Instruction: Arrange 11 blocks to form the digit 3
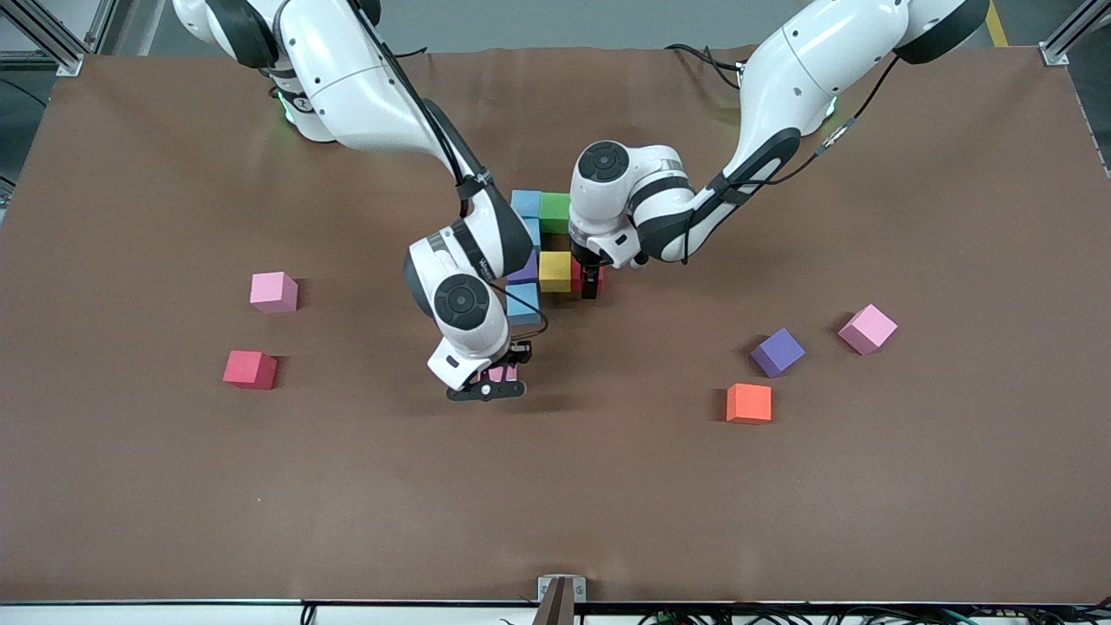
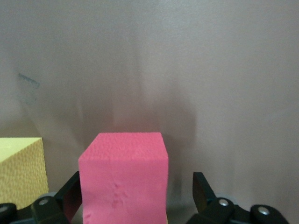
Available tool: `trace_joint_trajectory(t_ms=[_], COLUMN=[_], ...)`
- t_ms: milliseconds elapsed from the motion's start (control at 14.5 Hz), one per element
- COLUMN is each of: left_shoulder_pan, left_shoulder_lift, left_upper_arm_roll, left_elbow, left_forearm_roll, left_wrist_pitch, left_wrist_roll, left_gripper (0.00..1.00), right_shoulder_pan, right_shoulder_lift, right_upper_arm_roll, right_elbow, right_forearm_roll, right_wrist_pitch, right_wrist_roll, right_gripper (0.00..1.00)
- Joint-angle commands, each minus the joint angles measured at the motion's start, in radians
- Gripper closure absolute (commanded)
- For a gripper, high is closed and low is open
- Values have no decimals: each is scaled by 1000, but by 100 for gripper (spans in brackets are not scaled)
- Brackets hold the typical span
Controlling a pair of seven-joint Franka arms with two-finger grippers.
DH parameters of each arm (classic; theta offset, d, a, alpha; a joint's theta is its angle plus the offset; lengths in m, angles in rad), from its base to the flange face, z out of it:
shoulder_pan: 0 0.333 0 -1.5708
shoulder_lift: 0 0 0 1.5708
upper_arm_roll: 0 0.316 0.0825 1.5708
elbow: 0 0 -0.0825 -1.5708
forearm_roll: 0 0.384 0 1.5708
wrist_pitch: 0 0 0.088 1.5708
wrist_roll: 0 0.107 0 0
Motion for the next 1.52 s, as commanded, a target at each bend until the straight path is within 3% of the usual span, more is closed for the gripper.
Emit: trace_joint_trajectory(t_ms=[0,552,1034,1448], left_shoulder_pan=[14,304,361,477], left_shoulder_lift=[-65,-60,-53,-33], left_upper_arm_roll=[-62,-364,-379,-378], left_elbow=[-14,110,449,599], left_forearm_roll=[82,-7,-192,-255], left_wrist_pitch=[-110,-404,-697,-767], left_wrist_roll=[-416,-217,232,487], left_gripper=[0,0,0,0], right_shoulder_pan=[24,10,17,21], right_shoulder_lift=[26,26,23,23], right_upper_arm_roll=[-7,61,62,73], right_elbow=[29,20,20,20], right_forearm_roll=[19,37,37,39], right_wrist_pitch=[-6,-65,-120,-135], right_wrist_roll=[37,29,29,38], right_gripper=[68,69,68,67])
